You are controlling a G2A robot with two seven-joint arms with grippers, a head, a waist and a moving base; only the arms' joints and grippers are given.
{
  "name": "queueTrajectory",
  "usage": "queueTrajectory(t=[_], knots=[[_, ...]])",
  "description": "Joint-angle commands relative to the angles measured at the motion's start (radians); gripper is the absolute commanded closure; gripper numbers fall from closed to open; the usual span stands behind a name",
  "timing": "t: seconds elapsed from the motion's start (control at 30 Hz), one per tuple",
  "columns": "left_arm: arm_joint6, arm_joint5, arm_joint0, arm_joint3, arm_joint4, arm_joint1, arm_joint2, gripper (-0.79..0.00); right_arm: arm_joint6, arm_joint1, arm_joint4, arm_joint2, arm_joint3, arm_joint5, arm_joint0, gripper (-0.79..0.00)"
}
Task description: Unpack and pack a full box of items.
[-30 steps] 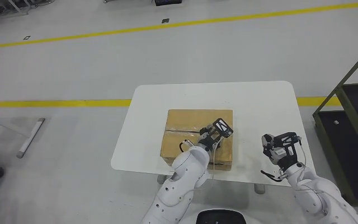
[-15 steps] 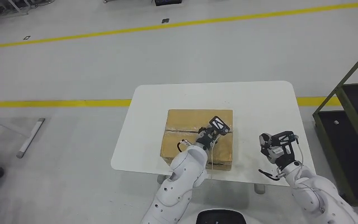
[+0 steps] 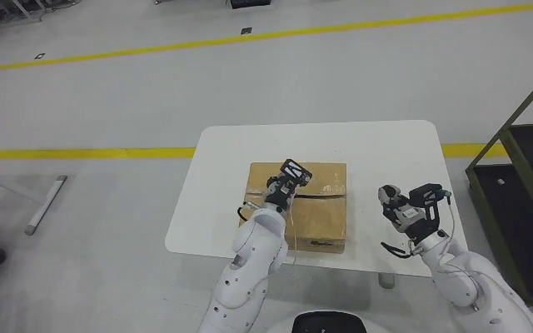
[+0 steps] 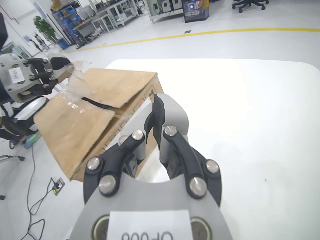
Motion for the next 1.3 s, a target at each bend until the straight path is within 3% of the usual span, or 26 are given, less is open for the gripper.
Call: queueTrajectory(t=[0.0,0.13,0.23,0.43,0.5,0.9,0.93,0.97,1.0,1.03,1.27], knots=[[-0.006,-0.005,0.020,-0.036,0.023,0.009,-0.049,0.000,0.000,-0.001,0.003,-0.010,-0.002,-0.015,0.015,0.000],[-0.011,-0.006,0.059,-0.090,0.078,0.028,-0.153,0.000,0.013,-0.005,-0.003,-0.056,0.007,-0.031,0.051,0.000],[-0.023,-0.008,0.077,-0.112,0.099,0.039,-0.233,0.000,0.060,-0.005,-0.120,-0.104,0.001,-0.013,0.081,0.000],[-0.018,-0.046,0.090,-0.143,0.154,0.060,-0.349,0.000,0.052,-0.012,-0.136,-0.164,0.030,-0.018,0.099,0.000],[0.000,-0.011,0.091,-0.139,0.125,0.061,-0.383,0.000,0.066,-0.013,-0.164,-0.181,0.040,-0.018,0.110,0.000],[0.025,0.114,0.072,-0.040,0.087,0.070,-0.482,0.000,0.065,-0.018,-0.196,-0.221,0.098,-0.009,0.144,0.000],[0.025,0.120,0.070,-0.033,0.081,0.070,-0.489,-0.065,0.065,-0.018,-0.195,-0.221,0.099,-0.009,0.145,0.000],[0.023,0.128,0.068,-0.024,0.070,0.071,-0.498,-0.194,0.066,-0.018,-0.193,-0.220,0.100,-0.007,0.145,0.000],[0.021,0.135,0.065,-0.017,0.059,0.071,-0.505,-0.640,0.066,-0.018,-0.193,-0.220,0.102,-0.008,0.145,0.000],[0.019,0.136,0.063,-0.010,0.059,0.072,-0.510,-0.785,0.067,-0.018,-0.192,-0.219,0.103,-0.008,0.146,0.000],[0.005,0.140,0.067,-0.003,0.037,0.075,-0.527,-0.785,0.076,-0.017,-0.194,-0.214,0.095,-0.002,0.145,0.000]])
